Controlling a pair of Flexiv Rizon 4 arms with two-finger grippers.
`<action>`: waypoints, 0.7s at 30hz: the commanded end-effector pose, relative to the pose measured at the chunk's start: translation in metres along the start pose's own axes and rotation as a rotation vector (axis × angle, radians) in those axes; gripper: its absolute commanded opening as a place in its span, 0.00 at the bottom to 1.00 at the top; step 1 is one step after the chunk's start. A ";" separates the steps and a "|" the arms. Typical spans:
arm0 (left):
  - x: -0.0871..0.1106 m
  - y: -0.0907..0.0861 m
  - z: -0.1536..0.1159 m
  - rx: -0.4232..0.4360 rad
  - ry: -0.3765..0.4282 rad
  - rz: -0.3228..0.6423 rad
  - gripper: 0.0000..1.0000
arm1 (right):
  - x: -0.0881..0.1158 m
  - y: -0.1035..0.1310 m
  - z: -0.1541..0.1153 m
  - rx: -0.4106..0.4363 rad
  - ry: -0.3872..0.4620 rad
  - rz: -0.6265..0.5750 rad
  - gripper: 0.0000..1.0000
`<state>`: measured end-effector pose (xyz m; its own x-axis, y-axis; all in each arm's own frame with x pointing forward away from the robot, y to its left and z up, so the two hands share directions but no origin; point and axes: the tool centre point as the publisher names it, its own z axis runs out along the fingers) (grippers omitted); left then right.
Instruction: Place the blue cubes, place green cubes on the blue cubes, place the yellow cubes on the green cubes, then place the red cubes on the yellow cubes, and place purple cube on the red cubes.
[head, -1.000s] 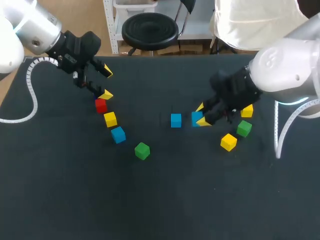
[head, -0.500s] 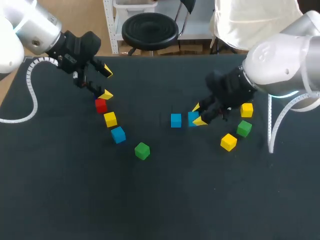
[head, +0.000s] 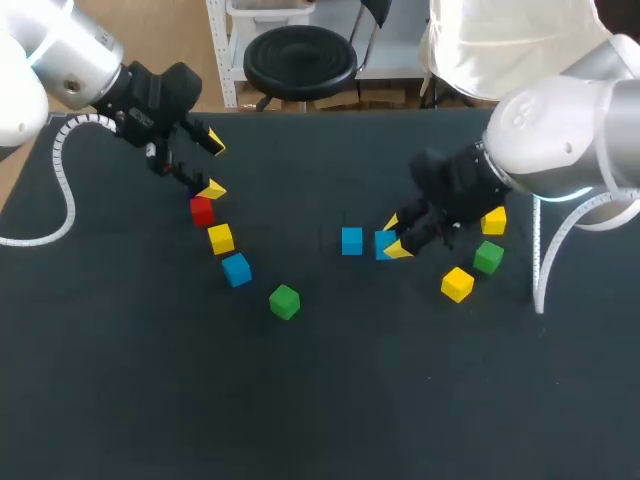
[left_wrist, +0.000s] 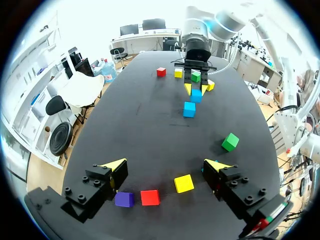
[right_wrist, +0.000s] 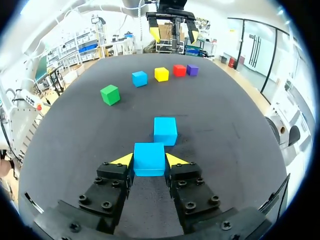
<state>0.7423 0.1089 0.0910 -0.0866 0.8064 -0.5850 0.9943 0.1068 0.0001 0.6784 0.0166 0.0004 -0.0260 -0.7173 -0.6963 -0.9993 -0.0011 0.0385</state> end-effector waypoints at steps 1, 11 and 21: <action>0.000 -0.001 0.000 -0.002 0.000 0.001 1.00 | 0.001 -0.005 0.002 -0.009 -0.005 -0.001 0.00; 0.000 -0.001 0.000 -0.002 0.000 0.001 1.00 | 0.002 -0.008 0.003 -0.017 -0.015 -0.007 0.00; 0.000 -0.001 0.000 -0.002 0.000 0.001 1.00 | 0.004 -0.010 0.005 -0.023 -0.024 -0.004 0.00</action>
<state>0.7423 0.1089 0.0910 -0.0866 0.8064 -0.5850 0.9943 0.1068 0.0001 0.6852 0.0176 -0.0039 -0.0234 -0.7052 -0.7086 -0.9987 -0.0155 0.0484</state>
